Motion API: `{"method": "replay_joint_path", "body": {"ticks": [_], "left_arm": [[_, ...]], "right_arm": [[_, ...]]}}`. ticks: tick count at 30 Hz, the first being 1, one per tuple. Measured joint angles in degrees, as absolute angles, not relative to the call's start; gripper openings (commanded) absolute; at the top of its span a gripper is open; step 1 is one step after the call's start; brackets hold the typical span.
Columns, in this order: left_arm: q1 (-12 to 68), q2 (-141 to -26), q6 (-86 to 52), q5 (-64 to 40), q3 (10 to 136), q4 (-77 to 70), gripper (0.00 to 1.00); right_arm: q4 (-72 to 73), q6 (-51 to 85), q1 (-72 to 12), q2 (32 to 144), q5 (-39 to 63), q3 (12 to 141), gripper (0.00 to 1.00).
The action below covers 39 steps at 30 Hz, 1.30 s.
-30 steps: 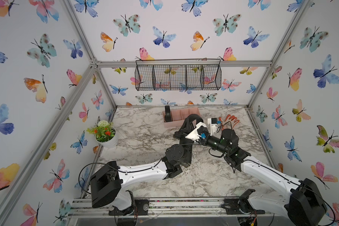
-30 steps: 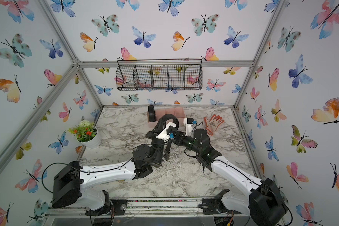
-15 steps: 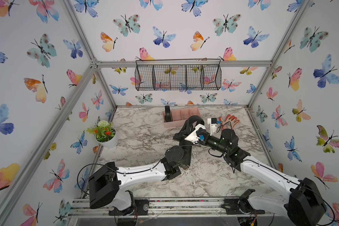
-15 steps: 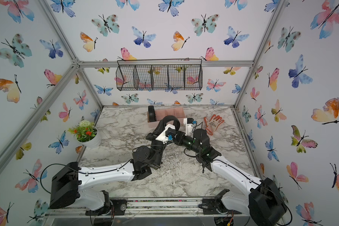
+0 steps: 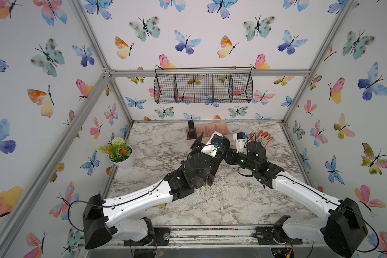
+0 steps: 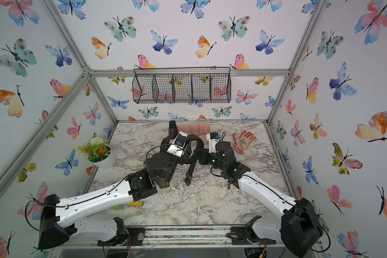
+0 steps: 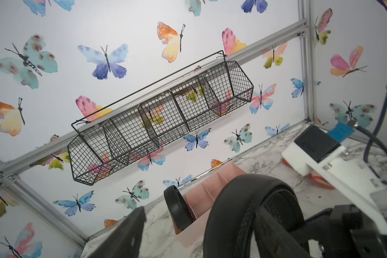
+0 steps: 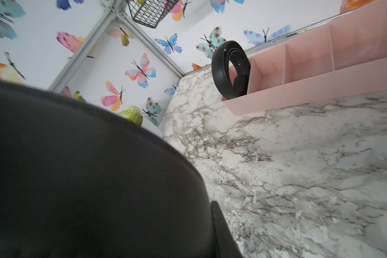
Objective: Place the belts into the storage roll
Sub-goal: Roll the belt.
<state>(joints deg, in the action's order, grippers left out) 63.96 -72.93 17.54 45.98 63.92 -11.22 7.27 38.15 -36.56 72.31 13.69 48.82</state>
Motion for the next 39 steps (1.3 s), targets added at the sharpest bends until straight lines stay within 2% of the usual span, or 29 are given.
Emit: {"method": "replay_joint_path", "body": {"ticks": [6, 13, 23, 39], "left_arm": [[58.61, -72.53, 6.37, 34.11, 73.01, 3.62, 0.98], [43.13, -72.12, -2.39, 11.86, 85.84, 21.41, 0.98], [41.98, -82.32, -2.68, -12.91, 94.67, 38.11, 0.98], [41.93, -89.3, -2.59, -23.27, 96.47, 42.98, 0.98]], "right_arm": [[1.37, 29.39, -36.45, 73.78, 10.39, 52.07, 0.04], [-6.02, 16.88, -36.45, 74.52, 7.81, 58.74, 0.03], [-15.51, 3.73, -36.45, 75.59, 3.16, 66.15, 0.03], [-22.39, -7.22, -38.26, 75.96, -2.33, 68.36, 0.03]]}}
